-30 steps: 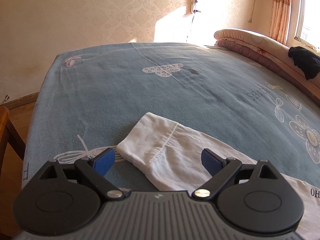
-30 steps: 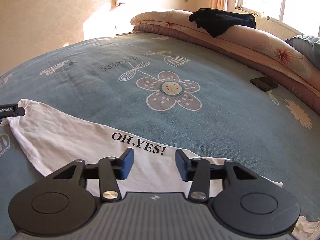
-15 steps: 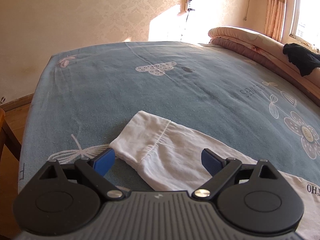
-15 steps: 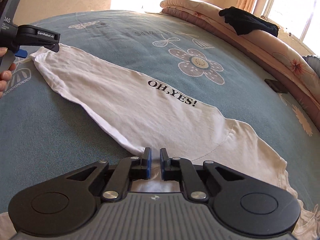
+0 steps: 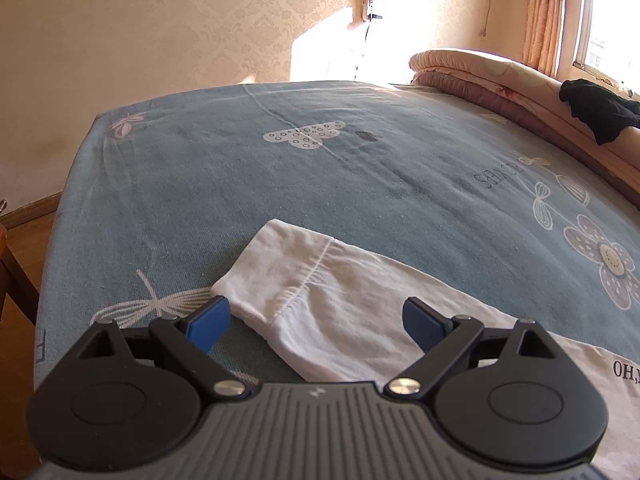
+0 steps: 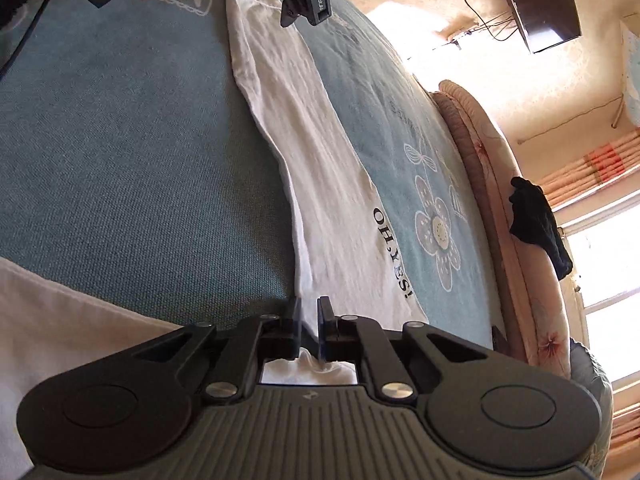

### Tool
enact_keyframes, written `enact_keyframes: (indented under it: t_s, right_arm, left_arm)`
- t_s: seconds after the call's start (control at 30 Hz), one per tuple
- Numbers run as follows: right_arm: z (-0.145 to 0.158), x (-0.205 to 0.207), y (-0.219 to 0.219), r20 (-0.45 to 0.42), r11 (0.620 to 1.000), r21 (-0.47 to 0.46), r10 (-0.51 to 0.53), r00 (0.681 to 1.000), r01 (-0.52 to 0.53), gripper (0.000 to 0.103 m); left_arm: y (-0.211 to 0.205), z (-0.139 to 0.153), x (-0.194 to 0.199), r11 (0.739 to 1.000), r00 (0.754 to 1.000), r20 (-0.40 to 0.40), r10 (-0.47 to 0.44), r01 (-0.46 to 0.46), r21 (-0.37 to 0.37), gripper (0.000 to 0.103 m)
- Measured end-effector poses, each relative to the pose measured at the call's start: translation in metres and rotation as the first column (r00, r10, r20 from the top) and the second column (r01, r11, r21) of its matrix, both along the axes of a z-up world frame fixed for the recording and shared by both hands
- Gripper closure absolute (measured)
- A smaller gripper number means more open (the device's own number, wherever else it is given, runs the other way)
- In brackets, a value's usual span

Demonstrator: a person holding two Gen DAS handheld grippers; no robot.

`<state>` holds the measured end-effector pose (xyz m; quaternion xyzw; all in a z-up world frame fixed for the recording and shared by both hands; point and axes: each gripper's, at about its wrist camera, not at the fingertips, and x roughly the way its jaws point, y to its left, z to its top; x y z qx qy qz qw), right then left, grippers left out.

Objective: Fold clothes

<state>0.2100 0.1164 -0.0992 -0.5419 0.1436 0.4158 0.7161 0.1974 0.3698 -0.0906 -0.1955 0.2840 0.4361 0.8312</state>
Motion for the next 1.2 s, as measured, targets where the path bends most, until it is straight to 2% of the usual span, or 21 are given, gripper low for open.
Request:
enact_keyframes:
  t_s: [0.13,0.2,0.3,0.37,0.43,0.67,0.73,0.8,0.87,0.9,0.97,1.03,1.1,1.2]
  right_arm:
    - [0.022,0.015,0.008,-0.063,0.987,0.138,-0.073,0.995,0.081,0.091]
    - [0.018,0.024,0.017,-0.072,0.980,0.151,-0.119,0.990,0.128,0.091]
    - [0.003,0.031,0.025,-0.138,0.977,0.128,-0.155,0.978,0.173,0.092]
    - [-0.002,0.020,0.025,-0.127,0.982,0.119,-0.132,0.983,0.147,0.098]
    - [0.002,0.016,0.029,-0.129,0.981,0.135,-0.120,0.984,0.137,0.098]
    - [0.016,0.022,0.051,-0.183,0.955,0.239,-0.133,0.974,0.175,0.087]
    - [0.006,0.021,0.062,-0.223,0.960,0.217,-0.127,0.966,0.177,0.087]
    - [0.002,0.010,0.066,-0.265,0.964,0.216,-0.093,0.960,0.153,0.099]
    - [0.013,0.005,0.060,-0.348,0.970,0.220,-0.023,0.937,0.106,0.097]
    - [0.022,0.008,0.054,-0.352,0.963,0.240,-0.031,0.935,0.122,0.090]
    - [0.040,0.015,0.039,-0.359,0.946,0.279,-0.057,0.932,0.165,0.088]
    - [0.056,0.034,0.016,-0.359,0.909,0.311,-0.157,0.920,0.277,0.086]
    - [0.066,0.055,-0.013,-0.407,0.849,0.336,-0.261,0.875,0.409,0.085]
    - [0.059,0.075,-0.050,-0.503,0.770,0.305,-0.369,0.781,0.560,0.085]
  left_arm:
    - [0.000,0.001,-0.002,1.000,1.000,0.007,0.002,-0.002,0.001,0.010]
    - [0.001,0.001,-0.002,1.000,1.000,0.006,0.003,-0.003,-0.002,0.010]
    - [0.003,0.000,-0.002,1.000,1.000,0.002,0.004,-0.004,-0.008,0.010]
    - [0.004,-0.001,-0.002,1.000,1.000,0.003,0.006,-0.006,-0.013,0.010]
    - [0.005,-0.001,-0.003,1.000,1.000,0.007,0.008,-0.008,-0.018,0.010]
    - [0.004,0.000,-0.003,1.000,1.000,0.004,0.004,-0.004,-0.013,0.010]
    - [0.004,-0.001,-0.003,1.000,1.000,-0.001,0.002,-0.002,-0.015,0.010]
    - [0.004,-0.001,-0.002,1.000,1.000,-0.006,-0.003,0.002,-0.019,0.010]
    - [0.003,-0.001,-0.001,1.000,1.000,-0.008,-0.016,0.016,-0.018,0.010]
    - [0.001,0.000,0.000,0.999,1.000,-0.008,-0.030,0.030,-0.015,0.010]
    - [-0.004,0.001,0.002,0.998,0.998,-0.008,-0.061,0.061,-0.007,0.010]
    - [-0.010,0.004,0.005,0.994,0.994,-0.005,-0.107,0.107,-0.001,0.010]
    - [-0.019,0.006,0.010,0.986,0.986,0.001,-0.164,0.164,0.006,0.010]
    - [-0.041,0.013,0.019,0.963,0.964,-0.001,-0.266,0.266,0.043,0.010]
